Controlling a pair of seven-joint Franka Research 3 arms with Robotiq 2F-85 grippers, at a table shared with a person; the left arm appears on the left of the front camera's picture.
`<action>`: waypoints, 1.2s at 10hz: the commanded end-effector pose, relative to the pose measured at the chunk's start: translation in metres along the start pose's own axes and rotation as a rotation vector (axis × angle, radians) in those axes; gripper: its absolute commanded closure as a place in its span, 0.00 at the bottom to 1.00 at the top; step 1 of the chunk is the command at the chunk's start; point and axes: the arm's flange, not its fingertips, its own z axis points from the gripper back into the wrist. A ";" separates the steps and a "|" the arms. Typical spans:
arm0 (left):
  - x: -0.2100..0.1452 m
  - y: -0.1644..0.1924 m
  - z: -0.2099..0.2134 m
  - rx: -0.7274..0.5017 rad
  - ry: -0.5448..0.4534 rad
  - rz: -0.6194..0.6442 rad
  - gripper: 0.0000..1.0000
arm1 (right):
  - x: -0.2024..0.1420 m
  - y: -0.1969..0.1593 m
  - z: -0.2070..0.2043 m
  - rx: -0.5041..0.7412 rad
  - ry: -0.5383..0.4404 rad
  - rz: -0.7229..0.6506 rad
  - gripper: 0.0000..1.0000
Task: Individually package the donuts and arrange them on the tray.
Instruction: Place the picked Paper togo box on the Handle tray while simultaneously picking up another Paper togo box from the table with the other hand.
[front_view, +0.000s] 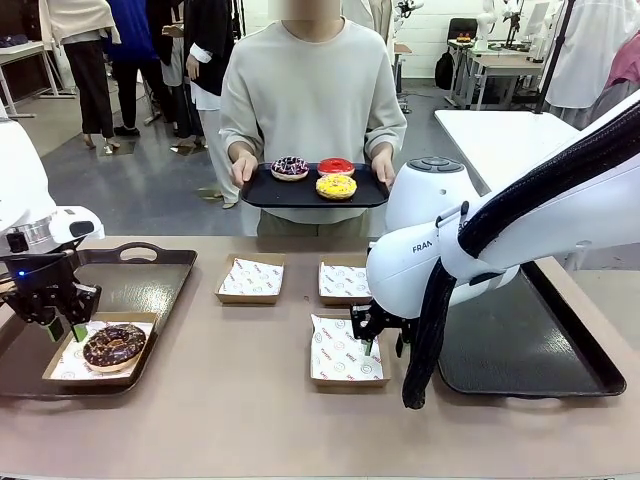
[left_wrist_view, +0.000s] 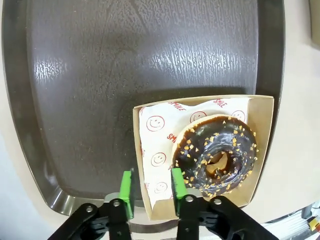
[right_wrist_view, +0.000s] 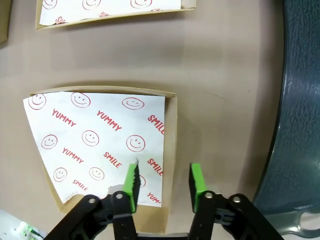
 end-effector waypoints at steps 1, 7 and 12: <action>0.000 0.002 -0.001 0.025 0.005 -0.014 0.00 | -0.004 -0.003 -0.002 0.016 0.017 0.009 0.83; -0.002 0.006 0.006 -0.026 0.006 -0.014 0.05 | -0.010 0.001 0.010 -0.037 0.000 0.005 1.00; -0.037 0.036 0.076 -0.509 -0.070 -0.098 0.00 | -0.028 -0.004 0.128 0.009 -0.129 0.026 1.00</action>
